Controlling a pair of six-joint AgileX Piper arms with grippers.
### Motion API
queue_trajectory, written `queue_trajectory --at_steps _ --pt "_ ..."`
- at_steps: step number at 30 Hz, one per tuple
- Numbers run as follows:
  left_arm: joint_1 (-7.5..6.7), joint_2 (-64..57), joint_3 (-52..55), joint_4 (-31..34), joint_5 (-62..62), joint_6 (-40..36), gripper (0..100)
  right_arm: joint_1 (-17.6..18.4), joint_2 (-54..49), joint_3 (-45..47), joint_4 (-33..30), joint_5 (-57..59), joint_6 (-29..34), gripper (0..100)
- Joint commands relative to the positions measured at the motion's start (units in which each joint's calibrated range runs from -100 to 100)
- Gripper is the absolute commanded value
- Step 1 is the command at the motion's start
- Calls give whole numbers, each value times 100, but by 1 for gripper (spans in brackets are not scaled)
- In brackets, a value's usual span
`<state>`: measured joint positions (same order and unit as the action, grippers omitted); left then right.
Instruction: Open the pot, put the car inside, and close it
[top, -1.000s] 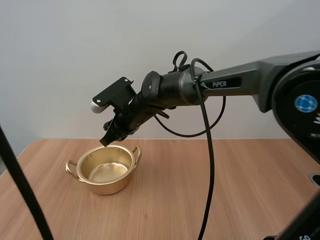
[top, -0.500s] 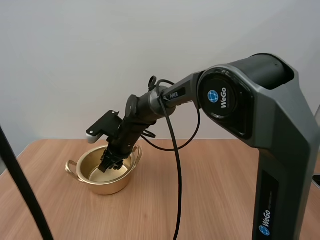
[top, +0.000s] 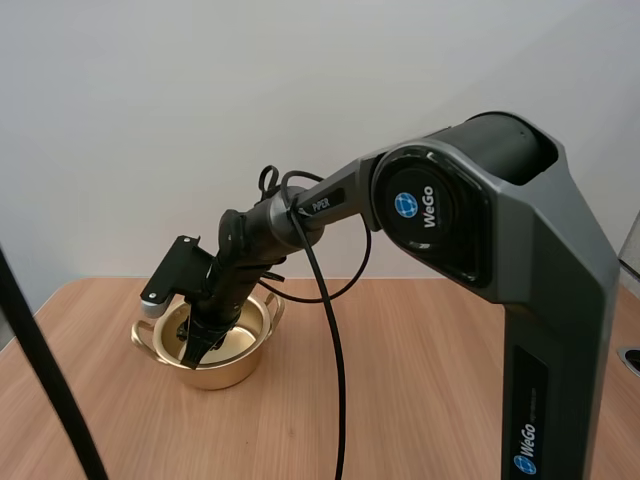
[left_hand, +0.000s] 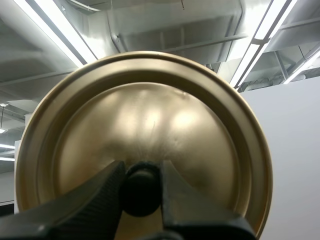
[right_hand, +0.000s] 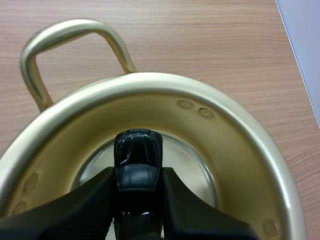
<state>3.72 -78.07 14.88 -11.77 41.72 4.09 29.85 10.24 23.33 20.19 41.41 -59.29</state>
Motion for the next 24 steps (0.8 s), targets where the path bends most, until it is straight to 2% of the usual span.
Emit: queue_trajectory --at_steps 1,9,15,24 --pt "-1 6 0 -5 7 6 0 -6 6 -4 -108 -44 5 0" --pt "-1 -6 0 -5 8 6 0 -104 135 -4 -453 -114 39 0" --pt "-1 -6 0 -5 8 6 0 -253 449 -4 -420 -114 86 0" --pt "-1 -6 0 -5 8 6 0 -260 451 -19 -268 -197 86 1"
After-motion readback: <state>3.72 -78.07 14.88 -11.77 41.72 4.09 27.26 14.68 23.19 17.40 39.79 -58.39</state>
